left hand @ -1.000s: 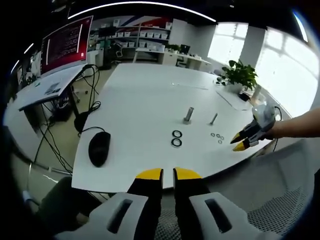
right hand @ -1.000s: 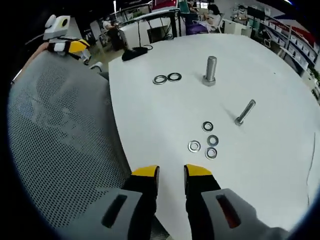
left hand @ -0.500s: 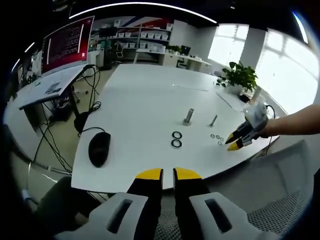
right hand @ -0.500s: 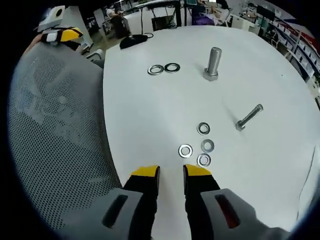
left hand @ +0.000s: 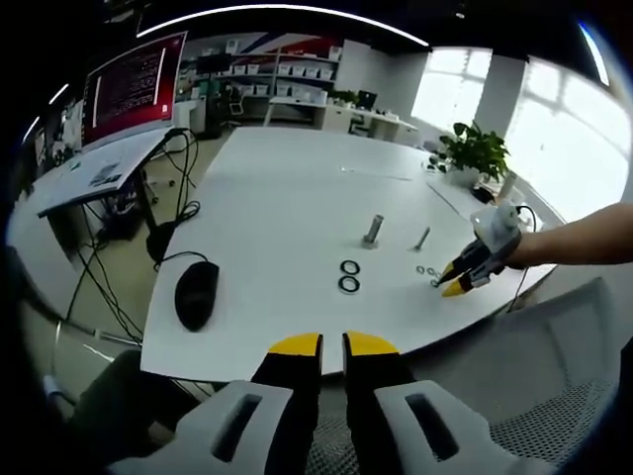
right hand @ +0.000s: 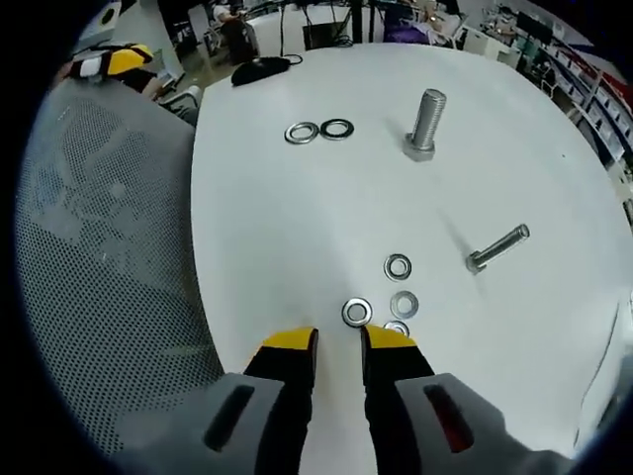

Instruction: Place the washer onto the threaded stud by aligning its center hole with the stud, sliding it down to the base, and recovering from edge contact or off-axis alignment until the washer reaches the visible bottom stop.

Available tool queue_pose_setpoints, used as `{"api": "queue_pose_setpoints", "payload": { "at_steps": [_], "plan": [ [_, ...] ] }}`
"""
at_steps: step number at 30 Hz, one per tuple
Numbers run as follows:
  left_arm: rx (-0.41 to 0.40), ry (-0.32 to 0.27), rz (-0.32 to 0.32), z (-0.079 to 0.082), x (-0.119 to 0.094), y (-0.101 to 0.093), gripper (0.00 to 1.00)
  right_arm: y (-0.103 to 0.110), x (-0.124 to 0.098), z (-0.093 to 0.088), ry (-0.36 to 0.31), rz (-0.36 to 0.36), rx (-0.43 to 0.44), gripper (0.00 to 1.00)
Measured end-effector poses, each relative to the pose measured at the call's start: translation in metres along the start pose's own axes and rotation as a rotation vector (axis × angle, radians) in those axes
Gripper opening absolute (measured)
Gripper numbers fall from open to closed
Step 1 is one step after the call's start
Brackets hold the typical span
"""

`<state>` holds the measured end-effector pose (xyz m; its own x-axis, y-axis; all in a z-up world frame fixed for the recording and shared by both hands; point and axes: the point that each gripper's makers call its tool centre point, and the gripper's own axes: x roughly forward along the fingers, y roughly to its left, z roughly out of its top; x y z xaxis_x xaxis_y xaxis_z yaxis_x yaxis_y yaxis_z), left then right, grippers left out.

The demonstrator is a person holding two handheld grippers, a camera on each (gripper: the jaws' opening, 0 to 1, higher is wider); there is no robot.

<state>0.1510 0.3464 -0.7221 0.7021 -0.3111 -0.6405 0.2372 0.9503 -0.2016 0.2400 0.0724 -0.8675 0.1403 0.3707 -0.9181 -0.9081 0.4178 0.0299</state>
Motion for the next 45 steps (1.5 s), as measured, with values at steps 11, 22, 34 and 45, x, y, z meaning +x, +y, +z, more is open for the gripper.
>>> {"api": "queue_pose_setpoints", "payload": {
  "at_steps": [11,22,34,45],
  "plan": [
    [0.002,-0.009,-0.016,0.003,0.001,-0.002,0.05,-0.003,0.003,0.005,0.096,-0.009,-0.065,0.21],
    [0.013,0.006,-0.041,0.001,0.002,-0.007,0.05,0.0,0.004,0.008,0.093,-0.044,-0.042,0.2],
    [0.0,-0.003,-0.002,0.003,0.002,-0.001,0.04,-0.001,0.005,0.009,0.103,-0.015,-0.096,0.21],
    [-0.034,-0.02,0.048,0.004,-0.001,0.007,0.04,-0.001,0.006,0.011,0.045,-0.008,-0.096,0.21]
  ]
}}
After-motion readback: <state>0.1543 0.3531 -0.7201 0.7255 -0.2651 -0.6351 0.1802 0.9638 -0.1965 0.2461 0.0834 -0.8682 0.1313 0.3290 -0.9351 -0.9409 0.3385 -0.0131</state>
